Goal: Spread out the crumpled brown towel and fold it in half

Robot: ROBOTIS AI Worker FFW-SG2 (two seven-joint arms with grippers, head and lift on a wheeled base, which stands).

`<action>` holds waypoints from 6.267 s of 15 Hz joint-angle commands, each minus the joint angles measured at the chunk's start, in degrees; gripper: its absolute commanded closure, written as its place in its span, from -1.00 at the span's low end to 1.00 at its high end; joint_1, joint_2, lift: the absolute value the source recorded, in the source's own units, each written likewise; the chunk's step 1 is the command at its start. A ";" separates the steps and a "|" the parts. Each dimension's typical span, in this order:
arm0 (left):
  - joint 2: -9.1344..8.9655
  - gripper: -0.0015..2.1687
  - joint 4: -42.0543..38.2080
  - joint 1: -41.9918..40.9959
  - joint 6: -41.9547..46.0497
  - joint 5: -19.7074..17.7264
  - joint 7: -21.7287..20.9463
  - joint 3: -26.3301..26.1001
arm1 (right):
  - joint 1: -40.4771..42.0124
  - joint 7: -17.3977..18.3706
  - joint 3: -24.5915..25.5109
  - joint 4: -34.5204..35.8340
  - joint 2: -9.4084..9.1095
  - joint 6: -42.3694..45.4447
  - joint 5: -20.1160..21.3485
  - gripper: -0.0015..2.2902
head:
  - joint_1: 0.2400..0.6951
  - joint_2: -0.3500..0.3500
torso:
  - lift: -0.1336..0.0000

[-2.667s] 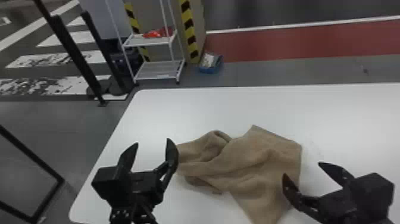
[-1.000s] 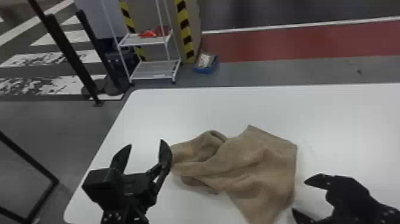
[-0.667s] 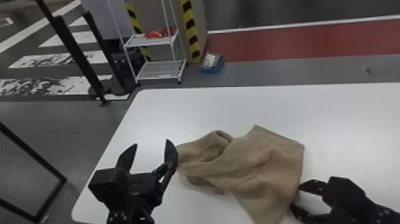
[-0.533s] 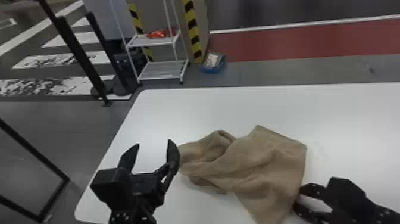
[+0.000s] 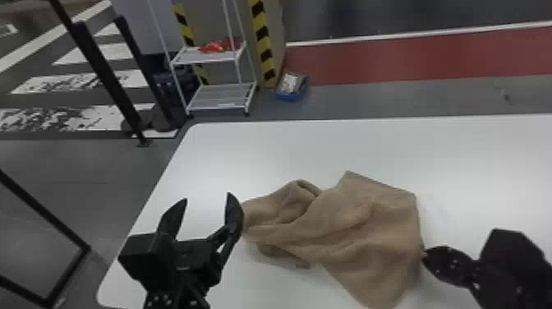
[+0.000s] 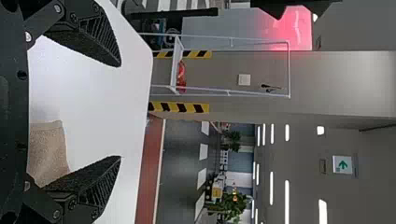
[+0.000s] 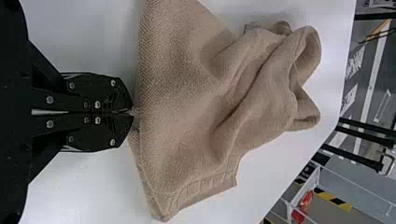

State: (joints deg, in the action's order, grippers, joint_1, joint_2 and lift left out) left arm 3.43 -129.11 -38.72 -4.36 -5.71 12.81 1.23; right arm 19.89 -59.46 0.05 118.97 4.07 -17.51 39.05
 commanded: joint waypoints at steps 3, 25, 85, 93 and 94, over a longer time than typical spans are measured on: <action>0.27 -0.81 0.09 0.32 0.00 0.00 0.02 -0.09 | -7.41 -4.79 10.85 4.08 5.86 0.50 1.82 0.07 | 1.00 0.46 | -0.86; 2.20 -0.80 -0.61 4.53 -15.65 -2.73 -32.58 -1.05 | -11.72 2.33 43.19 -8.05 12.45 -16.55 -8.99 -0.87 | 1.00 -1.00 | -0.86; -3.58 0.98 20.04 51.38 -43.77 24.35 -51.74 -9.40 | -0.47 10.24 33.88 -5.85 12.98 5.42 3.49 -0.87 | 1.00 -1.00 | -0.86; -3.58 -0.02 33.57 55.51 -37.44 24.78 -45.06 -6.50 | -5.48 8.57 10.15 -8.14 14.91 0.68 12.81 -0.75 | 1.00 -0.88 | -0.86; -3.58 -1.00 33.93 54.98 -37.44 24.78 -40.67 -6.94 | -5.74 7.43 8.30 -7.61 14.91 -0.20 12.81 -0.75 | 1.00 -0.82 | -0.86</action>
State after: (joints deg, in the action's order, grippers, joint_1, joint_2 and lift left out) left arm 0.09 -96.17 16.85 -42.16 19.07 -30.45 -5.25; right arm 14.67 -51.38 11.04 110.79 19.06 -16.35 51.84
